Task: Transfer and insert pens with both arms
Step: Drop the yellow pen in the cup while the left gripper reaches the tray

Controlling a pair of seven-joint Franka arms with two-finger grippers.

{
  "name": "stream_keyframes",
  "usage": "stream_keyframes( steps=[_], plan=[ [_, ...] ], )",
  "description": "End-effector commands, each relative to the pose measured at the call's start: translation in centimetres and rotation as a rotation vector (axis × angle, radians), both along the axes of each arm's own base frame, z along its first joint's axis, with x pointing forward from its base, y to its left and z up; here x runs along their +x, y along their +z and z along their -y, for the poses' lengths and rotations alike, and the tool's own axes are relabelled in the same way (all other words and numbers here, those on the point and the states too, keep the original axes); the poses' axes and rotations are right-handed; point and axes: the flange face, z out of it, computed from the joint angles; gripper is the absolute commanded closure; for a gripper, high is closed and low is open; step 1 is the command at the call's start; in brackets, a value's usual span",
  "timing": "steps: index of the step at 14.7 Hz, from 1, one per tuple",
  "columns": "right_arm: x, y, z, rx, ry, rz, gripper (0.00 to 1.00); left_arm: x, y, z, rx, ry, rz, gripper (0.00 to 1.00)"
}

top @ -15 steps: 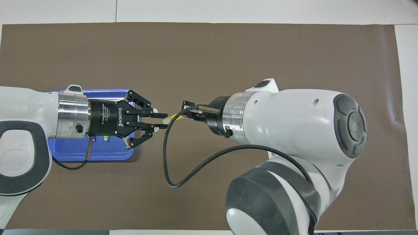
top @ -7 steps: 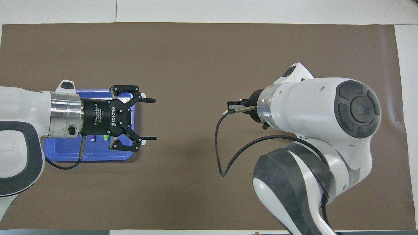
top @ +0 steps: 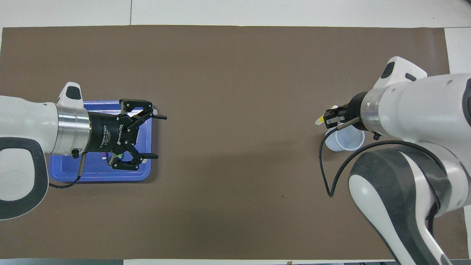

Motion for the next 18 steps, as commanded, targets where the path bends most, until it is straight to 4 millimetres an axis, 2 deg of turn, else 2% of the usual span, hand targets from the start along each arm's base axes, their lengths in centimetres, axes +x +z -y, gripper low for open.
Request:
stream_keyframes(
  steps=[1, 2, 3, 5, 8, 9, 11, 14, 18],
  plan=[
    [-1.7, -0.9, 3.8, -0.045, 0.059, 0.002, 1.00, -0.1, -0.7, -2.7, 0.073, -0.085, 0.081, 0.00],
    [-1.9, -1.2, 6.0, -0.050, 0.070, 0.001, 1.00, 0.3, -1.4, -4.6, 0.112, -0.120, 0.110, 0.00],
    [-2.0, -1.7, 7.0, -0.055, 0.095, 0.002, 1.00, 0.5, -1.9, -5.6, 0.143, -0.177, 0.142, 0.00],
    [-2.7, -2.9, 7.7, -0.063, 0.114, 0.035, 1.00, 1.4, -4.1, -8.7, 0.181, -0.299, 0.199, 0.00],
    [-4.0, -4.7, 8.9, -0.070, 0.120, 0.065, 1.00, 2.6, -7.7, -11.5, 0.277, -0.561, 0.267, 0.00],
    [-4.0, -4.9, 9.0, -0.071, 0.119, 0.067, 1.00, 2.8, -8.4, -11.9, 0.303, -0.659, 0.294, 0.00],
    [-3.7, -5.5, 9.1, -0.071, 0.118, 0.074, 1.00, 3.5, -10.5, -14.0, 0.347, -0.832, 0.333, 0.00],
    [-3.5, -7.6, 9.3, -0.072, 0.111, 0.083, 1.00, 4.9, -13.8, -15.0, 0.415, -1.018, 0.375, 0.00],
    [-2.6, -10.0, 9.8, -0.069, 0.098, 0.072, 1.00, 6.5, -18.3, -15.4, 0.465, -1.093, 0.395, 0.00]
  ],
)
